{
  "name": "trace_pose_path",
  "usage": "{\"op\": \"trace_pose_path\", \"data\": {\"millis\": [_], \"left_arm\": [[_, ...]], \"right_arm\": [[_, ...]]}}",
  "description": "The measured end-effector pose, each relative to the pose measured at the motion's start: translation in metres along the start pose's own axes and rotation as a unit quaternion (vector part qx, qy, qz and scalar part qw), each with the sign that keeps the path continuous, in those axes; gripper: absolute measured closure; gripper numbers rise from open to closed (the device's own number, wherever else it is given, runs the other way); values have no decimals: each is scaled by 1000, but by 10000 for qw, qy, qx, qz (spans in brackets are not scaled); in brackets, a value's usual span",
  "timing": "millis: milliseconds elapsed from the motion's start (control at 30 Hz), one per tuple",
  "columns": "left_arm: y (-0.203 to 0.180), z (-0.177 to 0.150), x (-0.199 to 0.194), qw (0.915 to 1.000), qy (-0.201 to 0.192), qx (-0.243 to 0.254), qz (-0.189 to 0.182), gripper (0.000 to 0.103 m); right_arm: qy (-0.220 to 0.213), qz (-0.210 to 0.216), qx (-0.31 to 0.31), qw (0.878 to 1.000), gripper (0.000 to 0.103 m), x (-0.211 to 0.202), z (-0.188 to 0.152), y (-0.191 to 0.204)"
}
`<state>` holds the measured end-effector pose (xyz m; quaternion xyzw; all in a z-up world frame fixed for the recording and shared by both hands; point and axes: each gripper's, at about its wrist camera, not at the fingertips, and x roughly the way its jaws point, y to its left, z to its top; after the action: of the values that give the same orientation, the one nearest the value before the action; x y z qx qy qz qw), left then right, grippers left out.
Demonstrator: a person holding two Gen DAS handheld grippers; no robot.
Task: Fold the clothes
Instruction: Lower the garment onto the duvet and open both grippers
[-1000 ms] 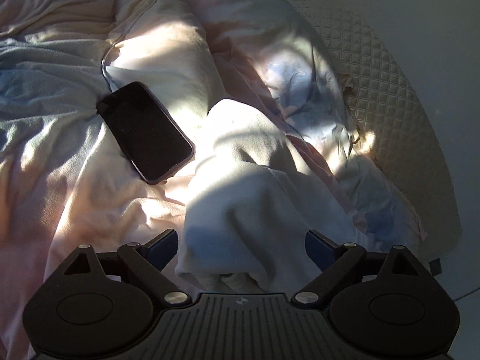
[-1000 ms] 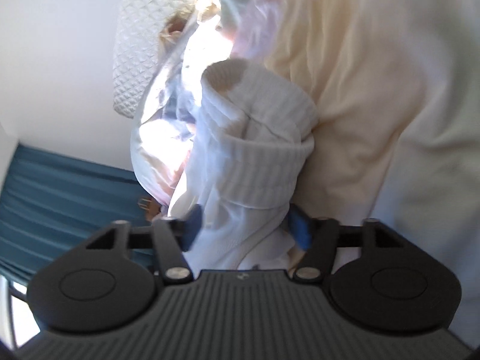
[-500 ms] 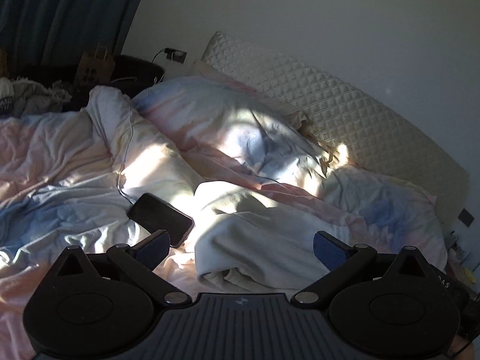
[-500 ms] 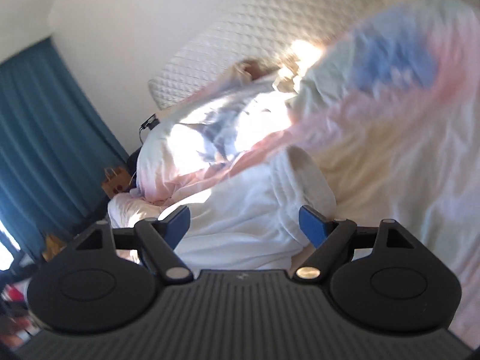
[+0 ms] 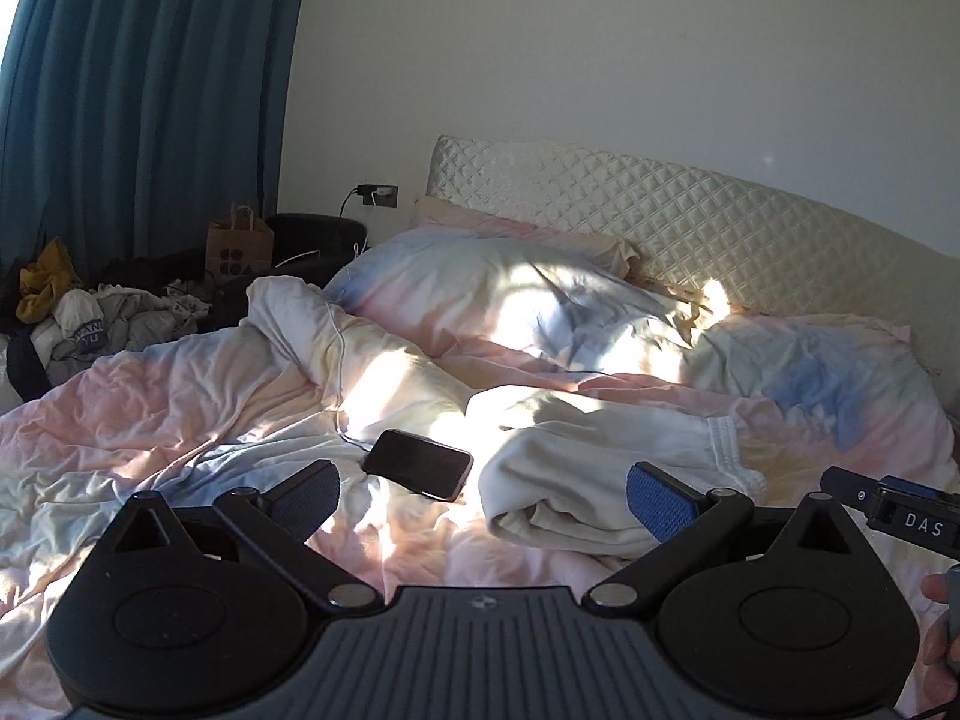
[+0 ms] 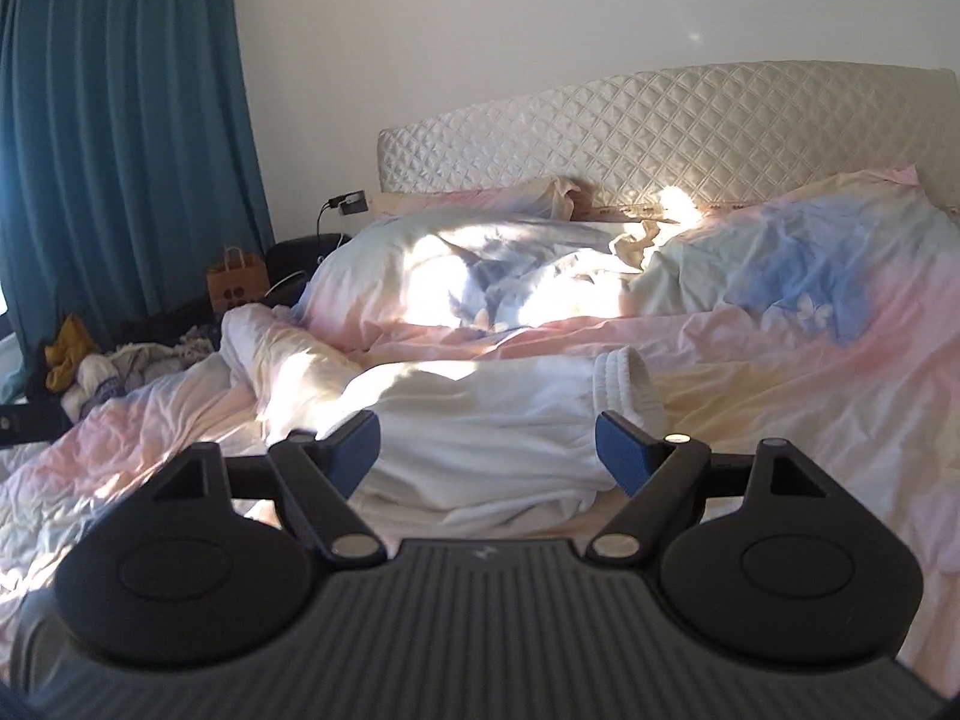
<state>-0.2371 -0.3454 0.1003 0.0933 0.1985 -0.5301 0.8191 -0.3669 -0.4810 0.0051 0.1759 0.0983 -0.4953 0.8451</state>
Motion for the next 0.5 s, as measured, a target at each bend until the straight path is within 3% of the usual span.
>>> {"op": "trace_pose_path", "data": {"millis": [300, 500], "left_arm": [[4, -30, -33, 9995, -23, -216, -212, 0], [1, -36, -34, 9999, -52, 36, -115, 0]], "right_arm": [[69, -82, -185, 9998, 22, -29, -31, 37], [129, -138, -429, 9989, 22, -30, -42, 54]]}}
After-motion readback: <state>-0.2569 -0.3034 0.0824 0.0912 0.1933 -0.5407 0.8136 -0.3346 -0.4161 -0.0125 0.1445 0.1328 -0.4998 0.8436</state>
